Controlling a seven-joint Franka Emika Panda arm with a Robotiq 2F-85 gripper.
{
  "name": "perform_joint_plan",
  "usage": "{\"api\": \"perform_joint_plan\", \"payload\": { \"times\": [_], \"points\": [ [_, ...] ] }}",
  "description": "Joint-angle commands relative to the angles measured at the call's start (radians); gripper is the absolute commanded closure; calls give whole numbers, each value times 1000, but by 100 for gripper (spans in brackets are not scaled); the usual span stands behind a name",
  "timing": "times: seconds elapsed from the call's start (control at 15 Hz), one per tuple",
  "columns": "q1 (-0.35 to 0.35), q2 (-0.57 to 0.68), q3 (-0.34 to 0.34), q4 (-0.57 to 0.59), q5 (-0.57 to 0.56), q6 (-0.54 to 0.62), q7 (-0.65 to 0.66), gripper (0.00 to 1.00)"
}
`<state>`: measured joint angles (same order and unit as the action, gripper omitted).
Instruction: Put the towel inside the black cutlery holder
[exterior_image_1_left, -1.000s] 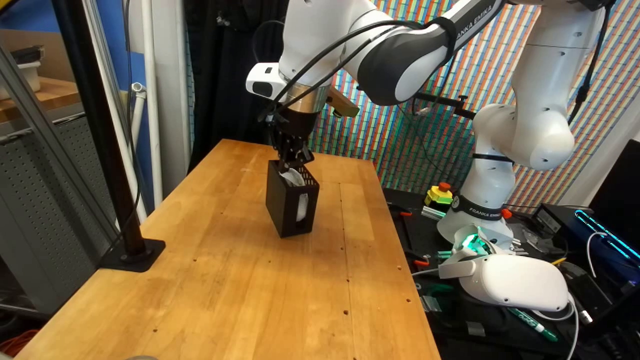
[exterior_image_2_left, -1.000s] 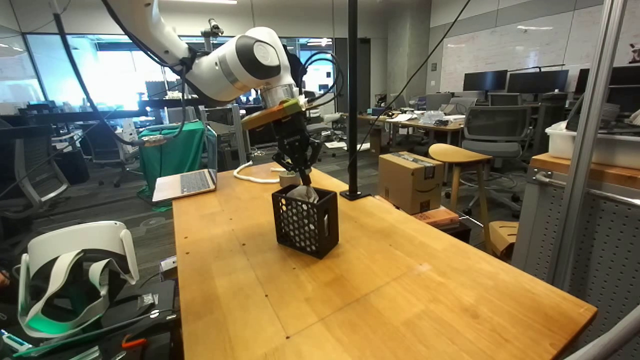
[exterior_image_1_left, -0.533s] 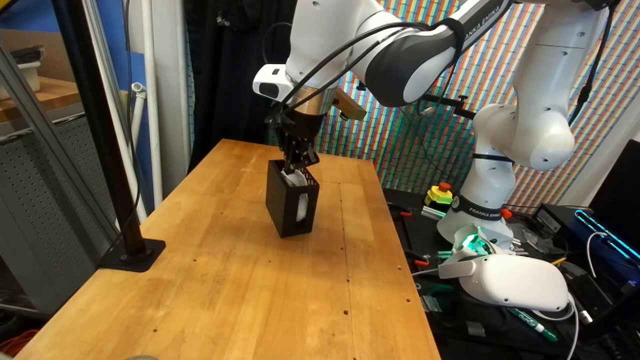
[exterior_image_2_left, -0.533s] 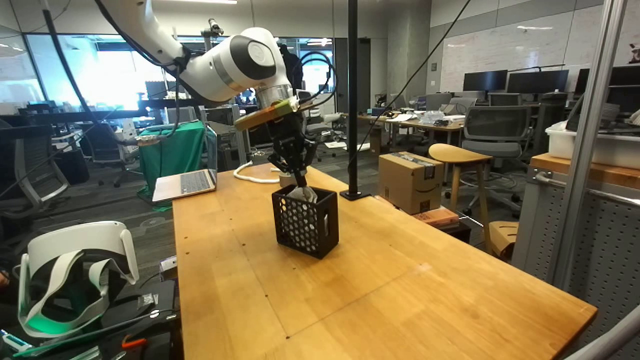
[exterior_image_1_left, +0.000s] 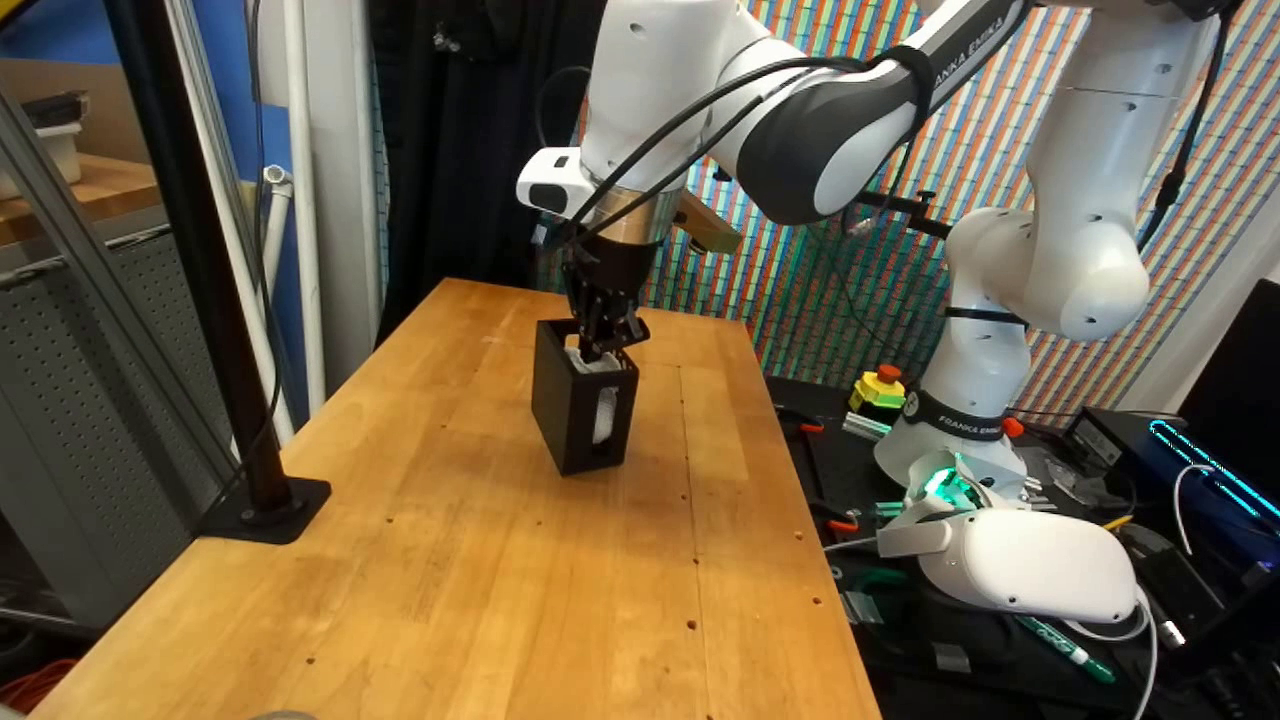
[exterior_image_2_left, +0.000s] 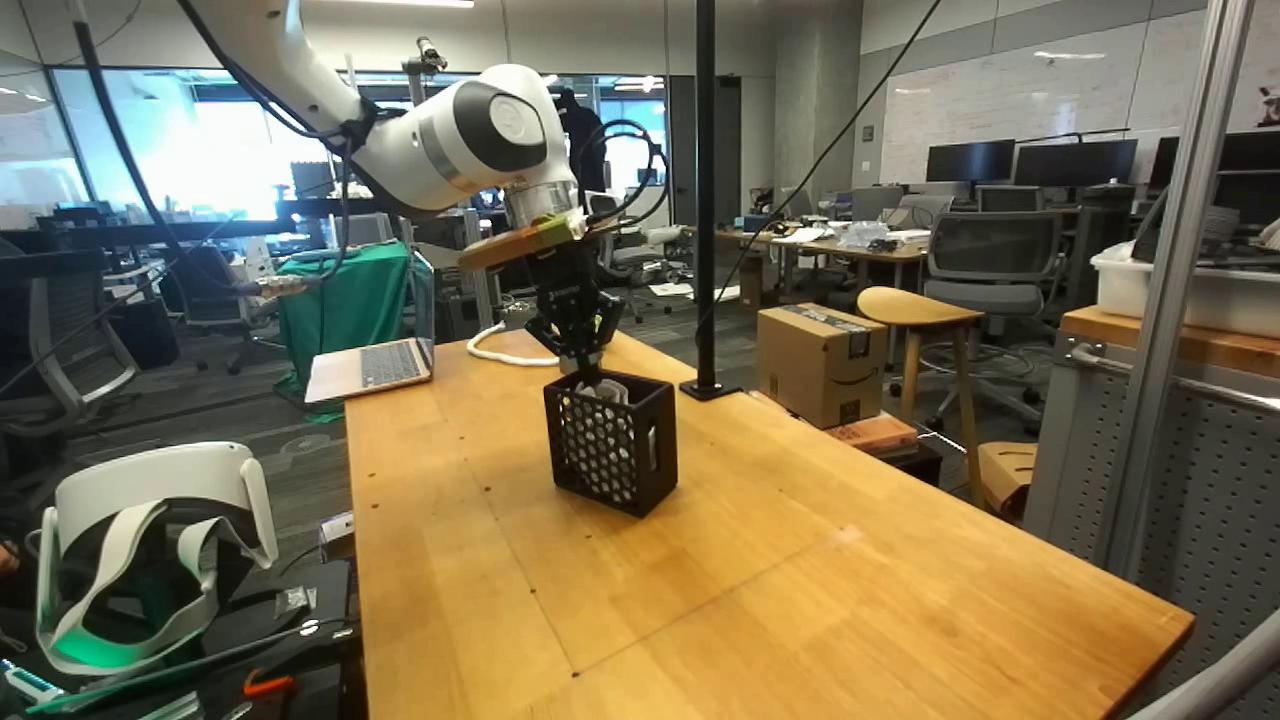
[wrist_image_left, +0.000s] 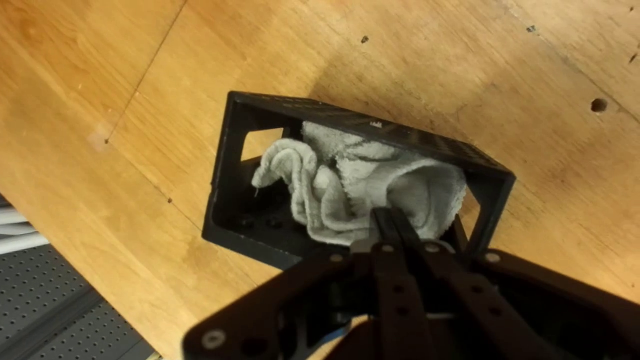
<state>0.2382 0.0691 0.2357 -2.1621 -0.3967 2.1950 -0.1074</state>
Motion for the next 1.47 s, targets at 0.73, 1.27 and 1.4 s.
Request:
{"api": "perform_joint_plan", "payload": {
  "times": [0.73,1.27,1.4],
  "points": [
    [-93,169,-43,-15,291,182,-191,95],
    [-142,200,-45,-34,483,173,-290,95],
    [-131,172,-43,-39,468,169,-274,95]
  ]
}}
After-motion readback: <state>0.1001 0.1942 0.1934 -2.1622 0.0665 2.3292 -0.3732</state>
